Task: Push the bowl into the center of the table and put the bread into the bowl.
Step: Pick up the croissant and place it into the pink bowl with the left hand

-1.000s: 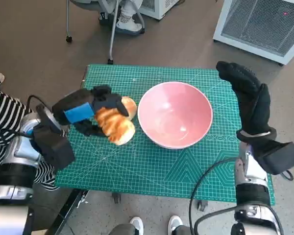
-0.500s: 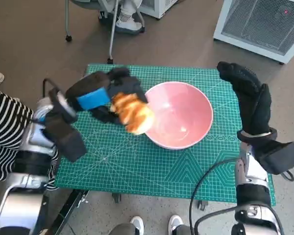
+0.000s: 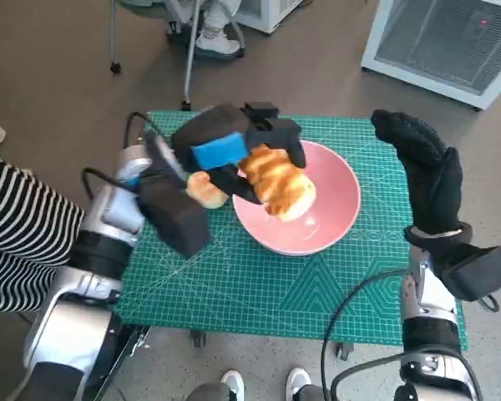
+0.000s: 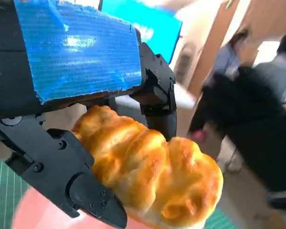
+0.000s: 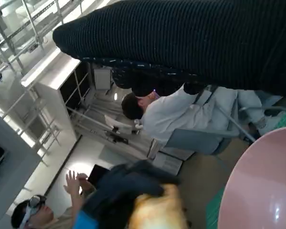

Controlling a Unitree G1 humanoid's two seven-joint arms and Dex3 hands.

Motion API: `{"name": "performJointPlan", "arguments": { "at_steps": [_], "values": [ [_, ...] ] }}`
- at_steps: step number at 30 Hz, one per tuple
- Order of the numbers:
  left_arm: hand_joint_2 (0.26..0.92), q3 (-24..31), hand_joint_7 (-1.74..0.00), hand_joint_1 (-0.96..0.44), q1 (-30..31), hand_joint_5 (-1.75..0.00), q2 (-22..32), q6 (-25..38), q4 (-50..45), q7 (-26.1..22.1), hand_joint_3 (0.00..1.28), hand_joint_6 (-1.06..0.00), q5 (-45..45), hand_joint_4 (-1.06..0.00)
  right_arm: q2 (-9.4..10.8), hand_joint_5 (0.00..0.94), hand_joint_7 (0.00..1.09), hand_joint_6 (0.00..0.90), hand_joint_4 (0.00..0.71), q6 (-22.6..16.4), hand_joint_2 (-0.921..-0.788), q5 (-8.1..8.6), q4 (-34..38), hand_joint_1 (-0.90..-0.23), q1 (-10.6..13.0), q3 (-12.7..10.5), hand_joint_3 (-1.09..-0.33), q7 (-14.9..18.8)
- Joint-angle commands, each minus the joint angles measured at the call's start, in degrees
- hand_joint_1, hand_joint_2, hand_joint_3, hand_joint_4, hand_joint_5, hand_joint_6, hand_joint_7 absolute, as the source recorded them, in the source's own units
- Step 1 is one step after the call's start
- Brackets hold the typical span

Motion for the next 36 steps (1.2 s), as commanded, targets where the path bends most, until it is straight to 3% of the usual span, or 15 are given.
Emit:
{"name": "performJointPlan", "arguments": {
  "at_steps": [1, 8, 12, 14, 16, 19, 28, 36],
  "values": [
    [0.92, -1.82, -1.18, 0.0, -3.78, -1.08, -2.55, 1.65, 6.22, 0.26, 0.04, -0.6, 1.6, -0.78, -0.39, 0.0, 0.4, 0.059, 0.127, 0.22, -0.921, 0.49, -0.36, -0.732, 1.64, -0.35, -0.762, -0.11],
    [0.92, -3.75, -1.16, 0.0, -5.79, -1.11, -5.56, 4.74, 12.86, 0.43, 0.04, -0.6, 3.13, -0.77, -0.37, 0.0, 0.41, 0.055, 0.125, 0.02, -0.921, 0.25, -0.78, -0.731, 2.22, -0.71, -0.762, -0.36],
    [0.921, -4.89, -1.34, 0.0, -5.84, -1.25, -6.59, 6.03, 14.97, 1.77, 0.18, -0.45, 4.42, -0.6, -0.37, 0.002, 0.41, 0.052, 0.13, 0.0, -0.921, 0.36, -0.92, -0.73, 2.45, -0.87, -0.764, -0.35],
    [0.876, -5.5, -0.99, -0.05, -5.68, -0.9, -6.87, 6.43, 15.93, 2.59, 0.15, -0.39, 5.01, -0.51, -0.34, 0.003, 0.41, 0.052, 0.132, -0.04, -0.921, 0.32, -1.02, -0.728, 2.58, -0.93, -0.764, -0.42],
    [0.871, -5.79, -0.6, -0.08, -5.56, -0.46, -6.93, 6.55, 16.51, 3.08, 0.08, -0.4, 5.37, -0.51, -0.31, 0.004, 0.41, 0.051, 0.133, -0.1, -0.921, 0.21, -1.09, -0.724, 2.68, -0.95, -0.764, -0.53],
    [0.858, -6.1, -0.33, -0.15, -5.2, -0.15, -6.56, 6.34, 16.93, 3.61, 0.03, -0.33, 5.84, -0.38, -0.27, 0.004, 0.41, 0.05, 0.134, -0.22, -0.921, -0.03, -1.25, -0.722, 2.89, -0.9, -0.764, -0.78],
    [0.834, -6.52, -0.11, -0.31, -4.65, -0.01, -3.96, 3.81, 16.24, 5.56, 0.0, -0.25, 6.42, -0.17, -0.3, 0.003, 0.42, 0.046, 0.133, 0.06, -0.921, -0.23, -1.48, -0.722, 3.06, -0.8, -0.765, -1.34],
    [0.833, -6.15, -0.08, -0.37, -4.64, 0.0, -2.43, 2.08, 16.04, 6.62, 0.0, -0.23, 6.51, -0.14, -0.3, 0.002, 0.42, 0.044, 0.133, 0.17, -0.921, -0.19, -1.49, -0.722, 3.03, -0.74, -0.765, -1.44]
  ]
}}
